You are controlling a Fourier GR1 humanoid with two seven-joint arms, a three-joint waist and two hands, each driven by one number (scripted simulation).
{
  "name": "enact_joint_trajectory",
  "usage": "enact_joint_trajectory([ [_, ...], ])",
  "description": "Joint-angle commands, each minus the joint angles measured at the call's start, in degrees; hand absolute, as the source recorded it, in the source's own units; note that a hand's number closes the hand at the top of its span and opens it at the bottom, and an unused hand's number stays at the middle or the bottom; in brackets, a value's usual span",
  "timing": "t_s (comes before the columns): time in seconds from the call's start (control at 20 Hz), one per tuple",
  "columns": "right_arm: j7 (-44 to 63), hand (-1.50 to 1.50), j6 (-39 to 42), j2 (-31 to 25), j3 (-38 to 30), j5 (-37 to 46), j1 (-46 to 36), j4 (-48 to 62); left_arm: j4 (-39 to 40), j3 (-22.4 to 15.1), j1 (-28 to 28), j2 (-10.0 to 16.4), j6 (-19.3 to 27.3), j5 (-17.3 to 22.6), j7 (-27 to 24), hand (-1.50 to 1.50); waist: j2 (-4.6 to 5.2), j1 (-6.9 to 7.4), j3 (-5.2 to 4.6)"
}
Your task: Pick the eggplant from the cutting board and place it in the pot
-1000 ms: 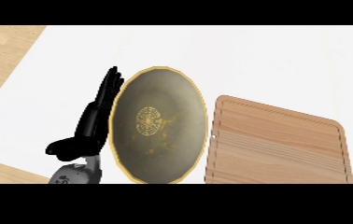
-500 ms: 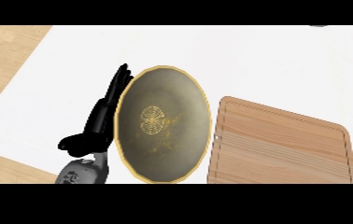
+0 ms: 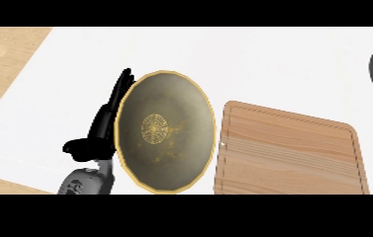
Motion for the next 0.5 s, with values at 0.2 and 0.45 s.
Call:
enact_joint_trajectory([
  [0.2, 15.2, 1.5, -0.6, 1.3, -3.1, 5.6, -3.9, 4.7, 1.0, 2.2, 1.6, 0.2, 1.2, 0.5, -1.0, 0.0, -1.35, -3.74, 0.01],
  [0.45, 14.7, 1.5, -5.4, 4.0, -8.0, 4.5, -3.0, 6.1, 1.3, 3.8, 1.6, 0.7, 1.9, 0.7, -1.4, 0.0, -1.53, -5.39, 0.14],
])
